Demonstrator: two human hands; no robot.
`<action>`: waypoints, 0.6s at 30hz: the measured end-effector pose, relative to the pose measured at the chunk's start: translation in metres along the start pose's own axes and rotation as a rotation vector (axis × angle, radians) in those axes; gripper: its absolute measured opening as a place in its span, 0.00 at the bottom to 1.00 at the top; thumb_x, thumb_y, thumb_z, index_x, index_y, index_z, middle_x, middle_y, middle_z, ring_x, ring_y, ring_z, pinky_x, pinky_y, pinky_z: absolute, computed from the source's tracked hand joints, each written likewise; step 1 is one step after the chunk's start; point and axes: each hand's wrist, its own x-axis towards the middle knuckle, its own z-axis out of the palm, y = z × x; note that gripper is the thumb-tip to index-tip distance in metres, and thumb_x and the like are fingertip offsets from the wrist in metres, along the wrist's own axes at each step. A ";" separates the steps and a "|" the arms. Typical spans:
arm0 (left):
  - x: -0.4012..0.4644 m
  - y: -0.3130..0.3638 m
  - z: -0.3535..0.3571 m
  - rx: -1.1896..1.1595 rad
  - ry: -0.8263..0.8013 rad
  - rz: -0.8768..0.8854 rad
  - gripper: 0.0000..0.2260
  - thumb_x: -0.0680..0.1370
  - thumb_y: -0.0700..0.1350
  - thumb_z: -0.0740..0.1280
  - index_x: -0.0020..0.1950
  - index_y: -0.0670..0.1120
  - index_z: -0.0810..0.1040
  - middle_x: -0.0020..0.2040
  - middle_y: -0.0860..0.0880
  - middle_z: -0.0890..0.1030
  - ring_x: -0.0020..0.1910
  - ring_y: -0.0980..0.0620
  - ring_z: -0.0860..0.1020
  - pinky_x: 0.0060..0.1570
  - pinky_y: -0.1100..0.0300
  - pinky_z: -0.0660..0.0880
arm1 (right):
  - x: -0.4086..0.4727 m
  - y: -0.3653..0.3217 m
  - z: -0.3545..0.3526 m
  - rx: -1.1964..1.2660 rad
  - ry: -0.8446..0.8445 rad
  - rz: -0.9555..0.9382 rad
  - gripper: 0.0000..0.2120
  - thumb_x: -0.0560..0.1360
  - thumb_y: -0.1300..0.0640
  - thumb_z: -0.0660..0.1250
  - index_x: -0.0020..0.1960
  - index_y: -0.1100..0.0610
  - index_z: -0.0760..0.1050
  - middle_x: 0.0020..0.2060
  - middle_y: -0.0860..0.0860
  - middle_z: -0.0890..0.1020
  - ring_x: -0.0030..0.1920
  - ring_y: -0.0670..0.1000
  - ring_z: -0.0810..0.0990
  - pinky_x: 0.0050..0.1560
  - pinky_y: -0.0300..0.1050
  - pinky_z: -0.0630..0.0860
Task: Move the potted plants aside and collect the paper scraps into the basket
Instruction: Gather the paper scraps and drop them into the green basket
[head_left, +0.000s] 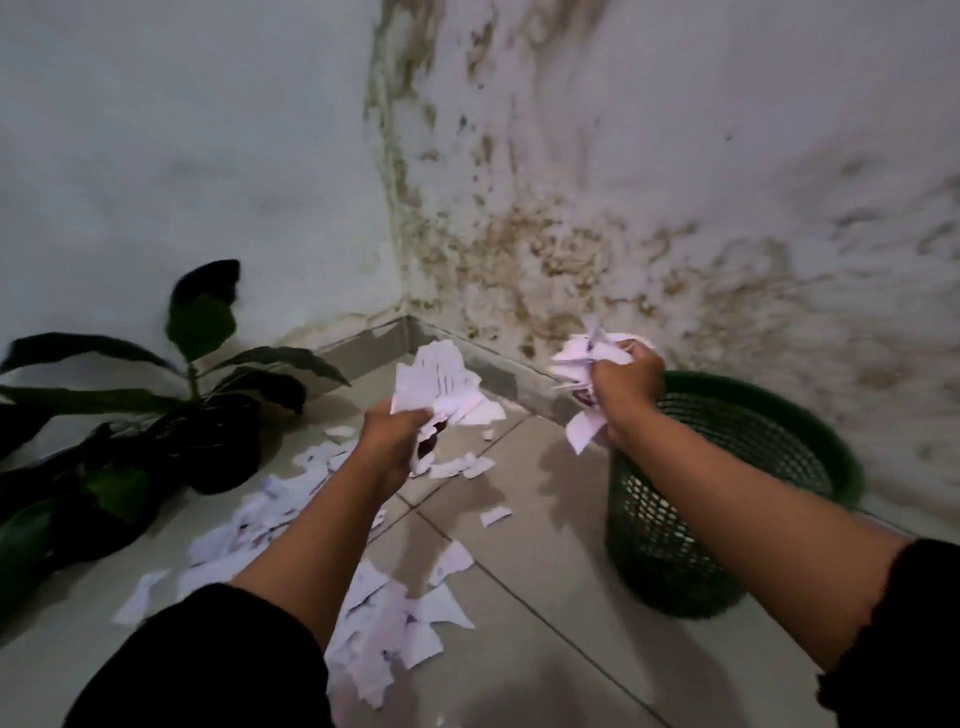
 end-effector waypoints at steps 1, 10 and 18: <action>-0.002 0.001 0.019 -0.016 -0.040 0.000 0.12 0.78 0.31 0.59 0.57 0.43 0.73 0.41 0.45 0.78 0.36 0.51 0.76 0.29 0.66 0.71 | 0.012 0.000 -0.017 -0.046 0.095 -0.019 0.07 0.73 0.63 0.66 0.49 0.54 0.78 0.53 0.56 0.82 0.53 0.57 0.81 0.47 0.43 0.75; -0.027 -0.025 0.160 -0.030 -0.319 -0.062 0.17 0.78 0.30 0.58 0.64 0.40 0.74 0.54 0.43 0.79 0.38 0.50 0.78 0.28 0.66 0.77 | 0.048 0.032 -0.105 -0.569 -0.274 0.625 0.19 0.72 0.57 0.70 0.60 0.64 0.71 0.56 0.61 0.75 0.55 0.65 0.75 0.58 0.64 0.72; -0.033 -0.053 0.217 0.432 -0.323 0.116 0.09 0.73 0.37 0.64 0.50 0.46 0.79 0.50 0.42 0.83 0.50 0.41 0.81 0.54 0.45 0.78 | 0.073 0.029 -0.131 0.042 -0.185 0.450 0.19 0.76 0.44 0.59 0.53 0.58 0.79 0.40 0.58 0.84 0.39 0.58 0.81 0.44 0.50 0.77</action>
